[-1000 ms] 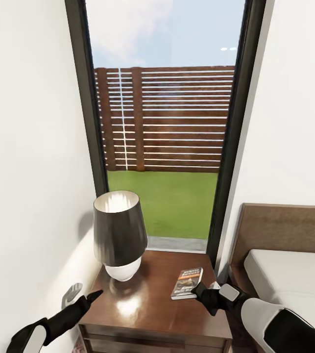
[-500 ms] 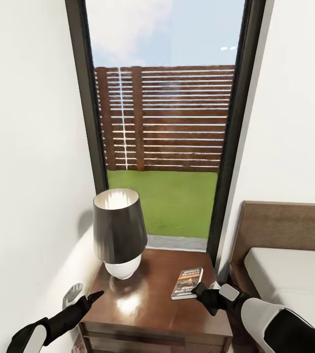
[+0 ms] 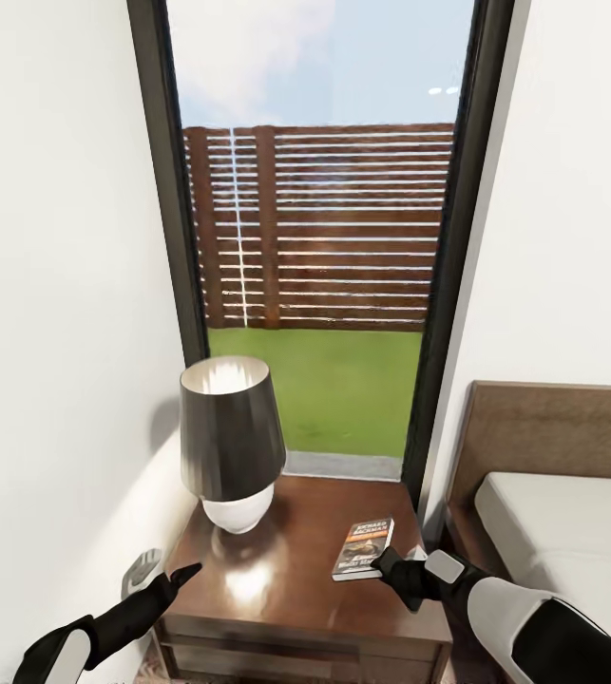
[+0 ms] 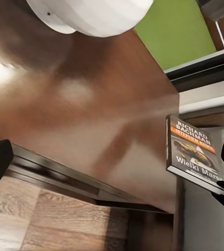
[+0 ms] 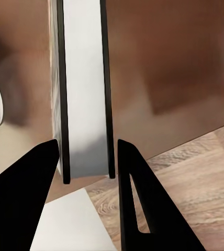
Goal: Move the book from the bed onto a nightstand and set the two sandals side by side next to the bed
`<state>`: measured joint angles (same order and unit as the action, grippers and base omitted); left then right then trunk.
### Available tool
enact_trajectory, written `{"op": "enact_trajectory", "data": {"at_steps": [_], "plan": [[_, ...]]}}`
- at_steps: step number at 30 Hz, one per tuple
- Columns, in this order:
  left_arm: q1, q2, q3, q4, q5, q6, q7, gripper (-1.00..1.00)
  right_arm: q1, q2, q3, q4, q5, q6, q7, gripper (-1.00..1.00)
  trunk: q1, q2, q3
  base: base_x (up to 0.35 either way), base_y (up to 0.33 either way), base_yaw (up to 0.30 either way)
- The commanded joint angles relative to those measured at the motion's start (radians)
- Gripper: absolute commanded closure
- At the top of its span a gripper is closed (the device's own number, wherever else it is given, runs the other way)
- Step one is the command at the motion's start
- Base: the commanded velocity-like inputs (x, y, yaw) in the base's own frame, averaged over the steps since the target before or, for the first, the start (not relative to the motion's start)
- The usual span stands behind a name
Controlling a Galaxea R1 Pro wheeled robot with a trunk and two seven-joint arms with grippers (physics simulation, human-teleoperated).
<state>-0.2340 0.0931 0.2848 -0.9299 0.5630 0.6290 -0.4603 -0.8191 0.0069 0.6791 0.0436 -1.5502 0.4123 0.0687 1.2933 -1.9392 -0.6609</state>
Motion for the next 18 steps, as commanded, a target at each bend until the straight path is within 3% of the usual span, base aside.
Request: {"op": "enact_trajectory", "data": {"at_steps": [1,10,18], "plan": [[-0.001,0.0,0.002,0.0,0.005,0.008,-0.001,-1.0,-0.002,0.001,0.007,0.004,-0.007,0.003,0.008,1.0,0.004,-0.008,-0.004,0.0,0.0,0.0],[-0.001,-0.001,0.002,0.0,0.005,0.008,-0.001,-1.0,-0.002,0.001,0.007,0.004,-0.007,0.003,0.008,1.0,0.038,-0.071,-0.032,0.0,0.0,0.0],[-0.001,-0.001,0.002,0.0,0.005,0.008,-0.001,-1.0,-0.002,0.001,0.009,0.004,-0.007,0.003,0.008,1.0,0.038,-0.071,-0.032,0.0,0.0,0.0]]}}
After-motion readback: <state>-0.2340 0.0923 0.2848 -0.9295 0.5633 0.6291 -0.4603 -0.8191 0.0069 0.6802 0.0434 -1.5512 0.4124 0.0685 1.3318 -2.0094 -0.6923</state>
